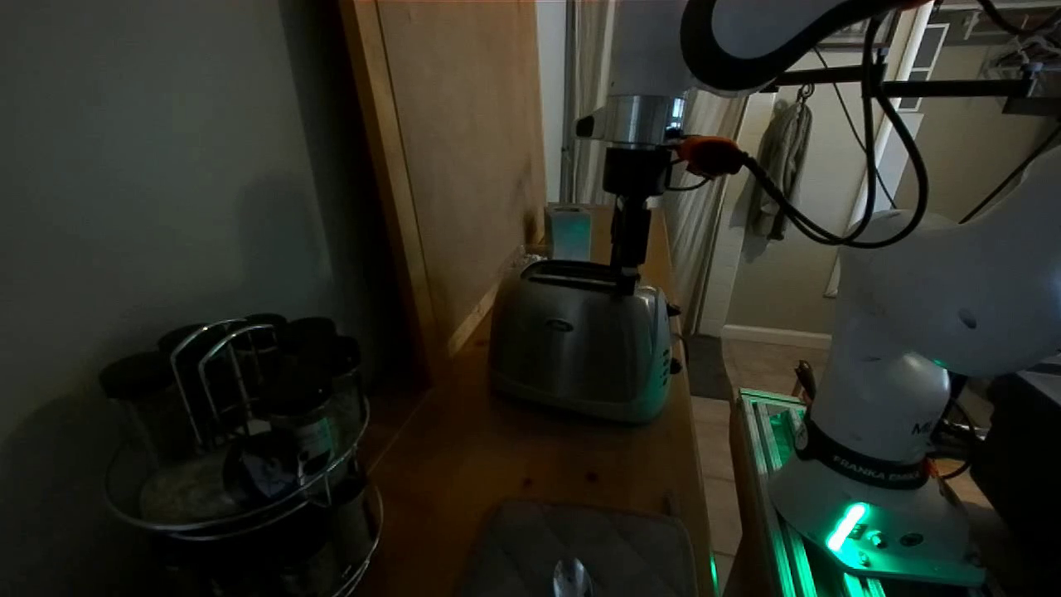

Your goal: Turn the toaster to the right until it is fully horizontal to the counter

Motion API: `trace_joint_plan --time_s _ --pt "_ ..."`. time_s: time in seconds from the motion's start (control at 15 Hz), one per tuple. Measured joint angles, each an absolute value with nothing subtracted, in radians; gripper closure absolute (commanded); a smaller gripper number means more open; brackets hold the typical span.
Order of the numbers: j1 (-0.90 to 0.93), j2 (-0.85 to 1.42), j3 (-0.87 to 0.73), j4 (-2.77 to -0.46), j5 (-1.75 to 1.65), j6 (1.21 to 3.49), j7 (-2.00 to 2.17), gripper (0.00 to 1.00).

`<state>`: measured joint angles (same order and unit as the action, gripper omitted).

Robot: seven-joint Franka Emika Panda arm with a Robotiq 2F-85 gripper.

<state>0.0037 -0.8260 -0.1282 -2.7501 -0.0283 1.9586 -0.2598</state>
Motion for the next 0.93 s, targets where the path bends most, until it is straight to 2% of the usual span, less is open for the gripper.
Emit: trace_joint_plan --time_s 0.93 --pt "0.012 -0.737 -0.027 -2.658 -0.051 1.928 -0.17 0.0"
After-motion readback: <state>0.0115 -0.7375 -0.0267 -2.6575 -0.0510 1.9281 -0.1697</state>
